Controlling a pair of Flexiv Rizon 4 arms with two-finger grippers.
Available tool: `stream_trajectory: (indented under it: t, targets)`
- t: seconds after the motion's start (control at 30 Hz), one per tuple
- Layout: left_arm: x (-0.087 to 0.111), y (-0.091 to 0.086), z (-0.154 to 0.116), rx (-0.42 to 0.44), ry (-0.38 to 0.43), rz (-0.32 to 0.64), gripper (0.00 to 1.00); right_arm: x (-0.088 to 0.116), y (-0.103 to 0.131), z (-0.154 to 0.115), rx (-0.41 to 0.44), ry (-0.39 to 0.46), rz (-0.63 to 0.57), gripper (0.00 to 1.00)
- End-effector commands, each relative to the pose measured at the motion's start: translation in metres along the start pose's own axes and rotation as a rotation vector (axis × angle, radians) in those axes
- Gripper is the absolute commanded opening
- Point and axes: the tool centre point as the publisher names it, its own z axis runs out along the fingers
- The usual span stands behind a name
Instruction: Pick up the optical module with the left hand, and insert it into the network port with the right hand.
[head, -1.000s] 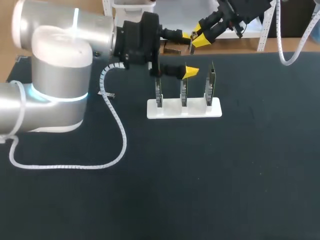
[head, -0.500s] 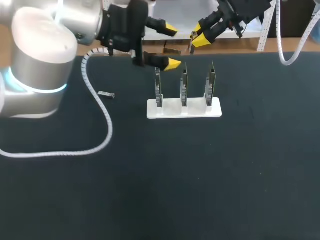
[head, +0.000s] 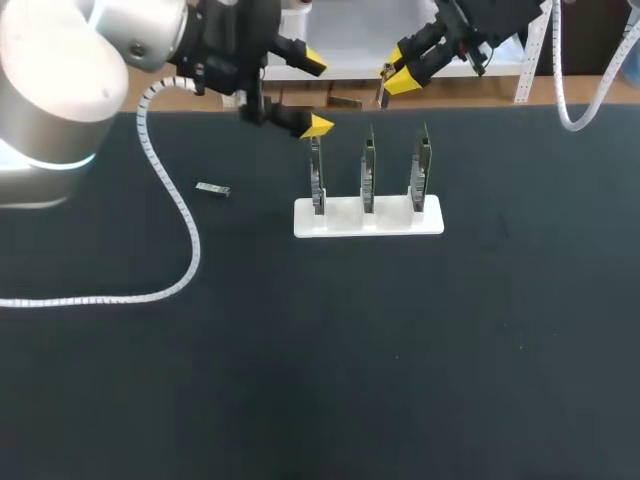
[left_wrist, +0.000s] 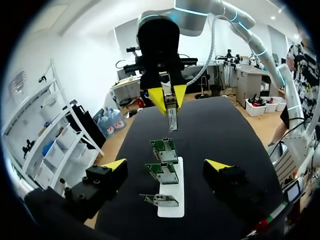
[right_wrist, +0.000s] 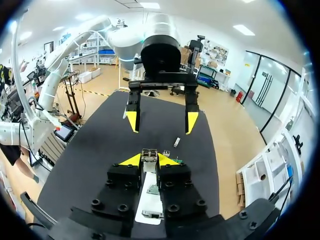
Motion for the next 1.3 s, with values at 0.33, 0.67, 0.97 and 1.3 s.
stream_trajectory:
  t: [0.33, 0.67, 0.97, 1.3]
  targets:
    - [-0.007, 0.008, -0.005, 0.028, 0.078, -0.012, 1.00, 0.000, 0.000, 0.000, 0.002, -0.001, 0.000, 0.00]
    - [-0.007, 0.008, -0.005, 0.028, 0.078, -0.012, 1.00, 0.000, 0.000, 0.000, 0.002, -0.001, 0.000, 0.00]
    - [-0.007, 0.008, -0.005, 0.028, 0.078, -0.012, 1.00, 0.006, 0.004, 0.015, -0.025, -0.044, 0.016, 0.00]
    - [-0.007, 0.008, -0.005, 0.028, 0.078, -0.012, 1.00, 0.012, 0.017, 0.021, -0.041, -0.043, 0.071, 0.00]
